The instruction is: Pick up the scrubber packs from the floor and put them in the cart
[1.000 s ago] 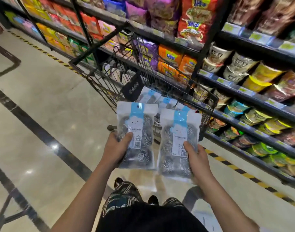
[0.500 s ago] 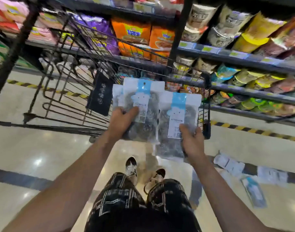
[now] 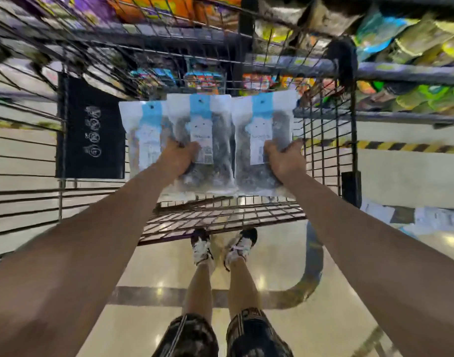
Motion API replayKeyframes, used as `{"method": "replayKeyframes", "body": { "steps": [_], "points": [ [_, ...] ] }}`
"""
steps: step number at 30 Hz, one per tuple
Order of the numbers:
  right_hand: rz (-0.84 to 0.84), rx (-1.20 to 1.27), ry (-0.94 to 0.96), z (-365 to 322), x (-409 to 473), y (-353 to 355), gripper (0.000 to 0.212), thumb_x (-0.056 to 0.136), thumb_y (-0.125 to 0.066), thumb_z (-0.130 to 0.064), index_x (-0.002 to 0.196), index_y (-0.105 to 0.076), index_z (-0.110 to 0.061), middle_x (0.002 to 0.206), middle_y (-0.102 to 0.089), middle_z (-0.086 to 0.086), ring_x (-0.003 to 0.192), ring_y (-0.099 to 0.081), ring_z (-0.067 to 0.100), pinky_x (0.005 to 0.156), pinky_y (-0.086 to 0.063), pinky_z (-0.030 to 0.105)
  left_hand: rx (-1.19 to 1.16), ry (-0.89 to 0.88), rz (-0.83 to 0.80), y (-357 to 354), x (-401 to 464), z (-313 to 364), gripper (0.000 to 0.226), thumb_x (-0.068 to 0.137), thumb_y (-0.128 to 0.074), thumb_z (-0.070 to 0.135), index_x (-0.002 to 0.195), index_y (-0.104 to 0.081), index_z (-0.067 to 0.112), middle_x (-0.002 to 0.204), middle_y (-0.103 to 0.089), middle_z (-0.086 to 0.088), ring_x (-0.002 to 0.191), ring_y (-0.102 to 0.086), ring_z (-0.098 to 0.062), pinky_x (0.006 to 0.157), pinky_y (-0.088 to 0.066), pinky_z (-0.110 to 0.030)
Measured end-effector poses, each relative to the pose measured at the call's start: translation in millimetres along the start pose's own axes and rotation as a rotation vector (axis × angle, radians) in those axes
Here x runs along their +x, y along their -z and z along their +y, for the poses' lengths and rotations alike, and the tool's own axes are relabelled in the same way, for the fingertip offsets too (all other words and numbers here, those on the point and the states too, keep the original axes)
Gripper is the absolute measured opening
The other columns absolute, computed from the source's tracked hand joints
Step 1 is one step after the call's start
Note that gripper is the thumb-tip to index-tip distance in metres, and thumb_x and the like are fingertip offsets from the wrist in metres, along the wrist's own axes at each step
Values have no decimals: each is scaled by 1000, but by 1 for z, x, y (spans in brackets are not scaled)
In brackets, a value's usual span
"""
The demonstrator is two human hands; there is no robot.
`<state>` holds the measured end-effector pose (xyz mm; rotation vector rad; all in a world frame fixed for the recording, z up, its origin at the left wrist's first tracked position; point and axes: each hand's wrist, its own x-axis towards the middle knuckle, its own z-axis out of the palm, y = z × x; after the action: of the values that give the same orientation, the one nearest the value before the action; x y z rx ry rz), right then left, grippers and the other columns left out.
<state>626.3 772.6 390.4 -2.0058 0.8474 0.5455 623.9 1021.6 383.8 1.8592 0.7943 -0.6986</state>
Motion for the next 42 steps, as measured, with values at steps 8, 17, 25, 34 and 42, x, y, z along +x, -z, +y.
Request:
{"method": "replayKeyframes", "body": {
  "steps": [8,17,25,34,42],
  "points": [
    [-81,-458,327,12,-7,7,61,91,-74,-35,141,-39,-27,105,-73,8,92,-69,31,79,-58,42,392,-86,36,-2,-18,-8,97,85,-82,40,154,-16,22,127,-52,-18,109,-59,-37,89,-52,-46],
    [-126,-709,185,-7,-23,18,44,96,-60,-44,137,-46,-41,126,-64,14,120,-54,40,86,-52,44,702,-106,-85,14,-43,18,73,89,-74,36,149,-35,24,146,-38,-26,133,-44,-51,105,-47,-55],
    [66,-865,402,-76,-130,83,49,95,-59,-42,135,-58,-13,134,-56,25,122,-56,45,94,-52,48,1109,-359,169,73,-154,65,50,99,-48,38,143,-46,14,146,-44,-19,131,-46,-42,106,-40,-52],
    [359,-732,646,-74,-273,143,62,88,-43,-46,127,-66,-3,137,-61,26,118,-60,49,99,-51,53,1109,-700,338,94,-301,106,56,98,-45,49,145,-46,19,156,-36,-17,144,-32,-42,116,-28,-58],
    [600,-668,517,12,-357,218,75,93,-37,-61,145,-54,-10,149,-54,15,134,-48,45,101,-48,55,1141,-1029,278,-7,-390,126,61,97,-43,49,152,-42,24,165,-29,-14,152,-18,-46,120,-16,-65]
  ]
}}
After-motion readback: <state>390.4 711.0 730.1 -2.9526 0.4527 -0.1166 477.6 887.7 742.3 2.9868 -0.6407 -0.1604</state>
